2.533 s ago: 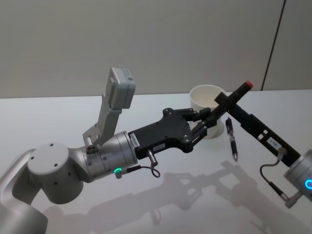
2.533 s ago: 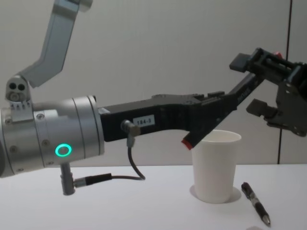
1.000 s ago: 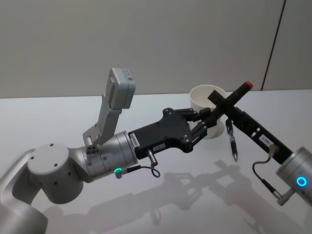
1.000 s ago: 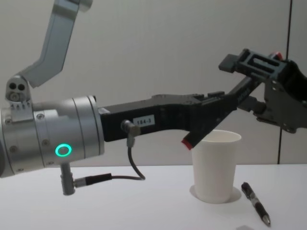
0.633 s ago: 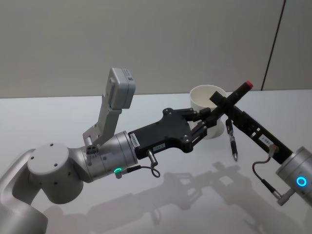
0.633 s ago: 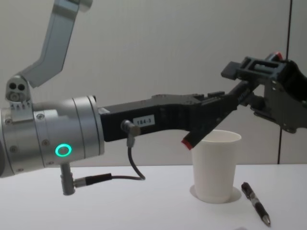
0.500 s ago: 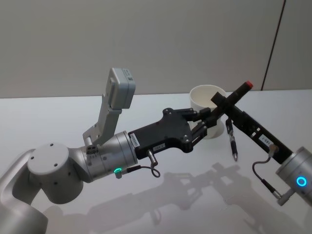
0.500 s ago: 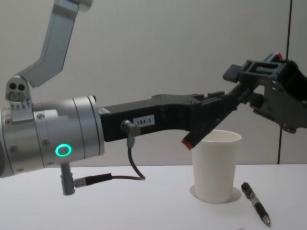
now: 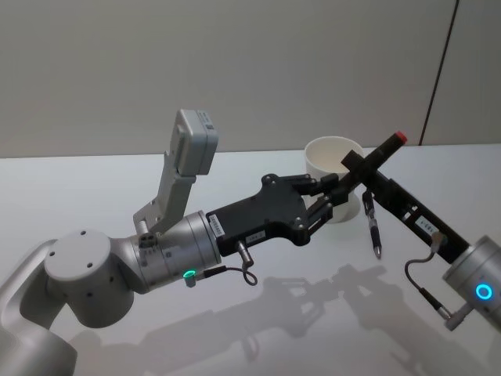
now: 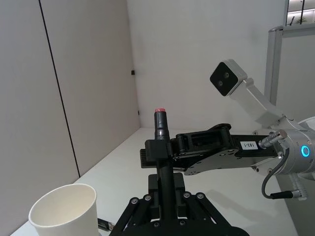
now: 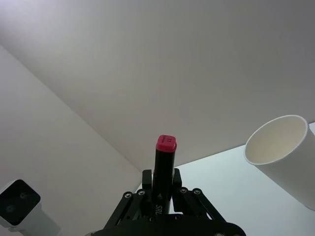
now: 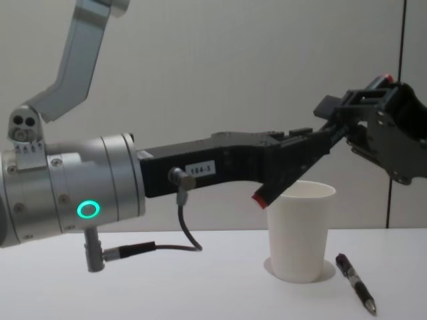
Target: Place the pen into the pen holder.
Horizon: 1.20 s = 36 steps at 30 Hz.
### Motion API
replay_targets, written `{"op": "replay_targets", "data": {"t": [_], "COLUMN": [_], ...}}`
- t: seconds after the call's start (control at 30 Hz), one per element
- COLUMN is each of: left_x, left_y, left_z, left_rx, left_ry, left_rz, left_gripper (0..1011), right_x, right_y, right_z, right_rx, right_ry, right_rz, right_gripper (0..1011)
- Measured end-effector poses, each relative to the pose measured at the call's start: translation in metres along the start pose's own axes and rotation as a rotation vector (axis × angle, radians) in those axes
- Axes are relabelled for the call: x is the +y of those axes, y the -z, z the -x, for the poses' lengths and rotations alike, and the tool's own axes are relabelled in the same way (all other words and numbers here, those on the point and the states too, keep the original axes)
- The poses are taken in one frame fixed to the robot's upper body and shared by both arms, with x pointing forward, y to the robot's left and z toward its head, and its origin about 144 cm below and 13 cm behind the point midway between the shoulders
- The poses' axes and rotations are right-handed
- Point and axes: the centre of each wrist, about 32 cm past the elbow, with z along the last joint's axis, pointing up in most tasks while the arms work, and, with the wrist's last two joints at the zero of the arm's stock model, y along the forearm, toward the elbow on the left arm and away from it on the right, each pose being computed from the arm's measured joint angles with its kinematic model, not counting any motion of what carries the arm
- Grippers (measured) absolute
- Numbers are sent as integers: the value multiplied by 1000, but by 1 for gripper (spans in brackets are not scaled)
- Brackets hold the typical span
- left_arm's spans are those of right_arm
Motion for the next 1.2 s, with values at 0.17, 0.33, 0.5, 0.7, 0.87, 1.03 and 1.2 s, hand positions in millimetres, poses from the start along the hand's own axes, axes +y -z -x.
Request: {"op": "replay_targets", "data": {"t": [0.17,0.33,0.5,0.7,0.87,1.03,1.2], "left_x": [0,0,0,0,0,0,0], "left_y": [0,0,0,0,0,0,0], "left_z": [0,0,0,0,0,0,0], "left_rx": [0,0,0,0,0,0,0], "left_ry": [0,0,0,0,0,0,0], "left_rz": [0,2,2,1,1,1,0], "left_gripper": [177,263,440,621,781,896,1001], "right_x": [0,0,0,0,0,0,0], "right_y": [0,0,0,0,0,0,0], "right_z": [0,0,0,0,0,0,0], "right_rx": [0,-1,-1,-1,-1,-1,-5], "right_ry": [0,4,4,4,4,3,3], "right_rz": [0,0,0,0,0,0,1], "right_gripper": [204,203,203,203,203,203,203]}}
